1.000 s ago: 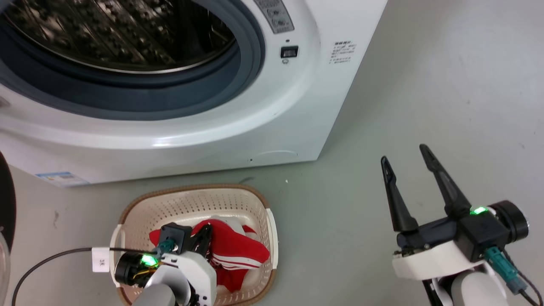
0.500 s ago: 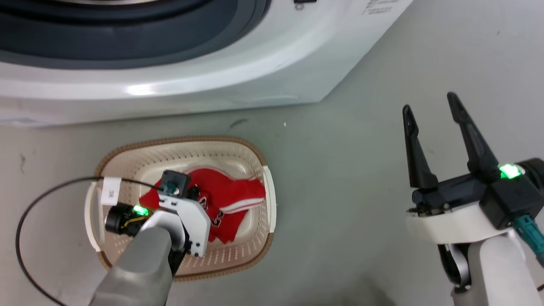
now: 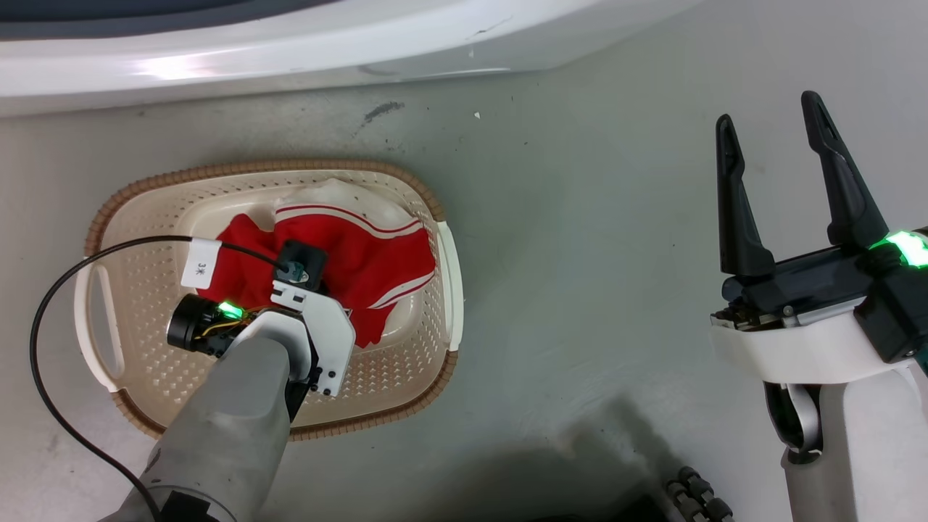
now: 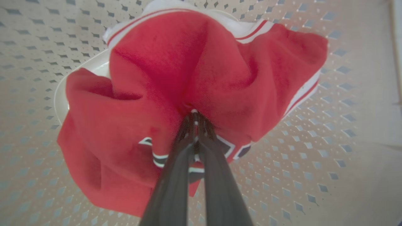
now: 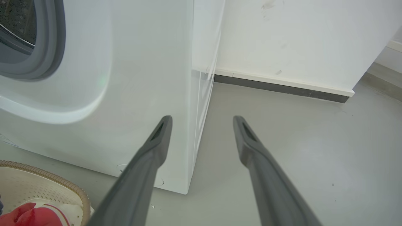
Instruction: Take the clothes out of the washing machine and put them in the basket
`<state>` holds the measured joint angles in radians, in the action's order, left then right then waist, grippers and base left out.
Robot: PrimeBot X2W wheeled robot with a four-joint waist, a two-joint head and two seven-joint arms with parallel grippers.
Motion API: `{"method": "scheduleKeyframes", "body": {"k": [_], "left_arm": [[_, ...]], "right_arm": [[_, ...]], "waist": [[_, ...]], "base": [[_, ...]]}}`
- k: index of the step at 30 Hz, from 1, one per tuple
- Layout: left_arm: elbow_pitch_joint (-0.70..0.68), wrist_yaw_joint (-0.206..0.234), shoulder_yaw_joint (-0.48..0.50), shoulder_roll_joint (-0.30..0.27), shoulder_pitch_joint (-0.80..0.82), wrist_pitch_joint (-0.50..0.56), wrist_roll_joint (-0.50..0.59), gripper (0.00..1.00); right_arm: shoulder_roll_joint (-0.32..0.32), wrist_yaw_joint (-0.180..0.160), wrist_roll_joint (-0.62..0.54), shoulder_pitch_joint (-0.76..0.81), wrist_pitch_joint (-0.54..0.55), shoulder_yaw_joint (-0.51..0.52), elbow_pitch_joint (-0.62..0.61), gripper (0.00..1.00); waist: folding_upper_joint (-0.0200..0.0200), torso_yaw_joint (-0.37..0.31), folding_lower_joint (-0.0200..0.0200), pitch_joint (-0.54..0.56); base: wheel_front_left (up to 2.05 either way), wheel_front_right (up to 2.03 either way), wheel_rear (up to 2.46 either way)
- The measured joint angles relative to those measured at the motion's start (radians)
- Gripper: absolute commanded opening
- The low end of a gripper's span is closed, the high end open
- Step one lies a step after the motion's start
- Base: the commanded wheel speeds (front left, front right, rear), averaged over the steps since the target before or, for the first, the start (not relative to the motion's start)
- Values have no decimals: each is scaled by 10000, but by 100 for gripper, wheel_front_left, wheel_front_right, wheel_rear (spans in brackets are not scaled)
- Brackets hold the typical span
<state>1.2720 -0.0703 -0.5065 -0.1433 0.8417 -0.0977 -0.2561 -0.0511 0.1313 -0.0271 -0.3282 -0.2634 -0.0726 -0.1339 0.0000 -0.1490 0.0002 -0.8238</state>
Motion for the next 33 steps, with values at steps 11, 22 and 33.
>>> {"method": "scheduleKeyframes", "body": {"k": [11, 22, 33], "left_arm": [[123, 146, -245, -17, -4, 63, 44, 100], [144, 130, -667, 40, -941, -1024, 169, 100], [-399, 322, -148, 81, -1993, -1624, -445, 100]], "right_arm": [[2, 0, 12, -24, 0, -63, 79, 100], [2, 0, 0, 446, 0, -284, 441, 100], [2, 0, -180, 1360, 2, -278, 853, 100]], "waist": [[0, -46, -1, 32], [0, 84, -1, 1432], [0, 412, -2, 3323]], "base": [[0, 0, 0], [0, 0, 0], [0, 0, 0]]}}
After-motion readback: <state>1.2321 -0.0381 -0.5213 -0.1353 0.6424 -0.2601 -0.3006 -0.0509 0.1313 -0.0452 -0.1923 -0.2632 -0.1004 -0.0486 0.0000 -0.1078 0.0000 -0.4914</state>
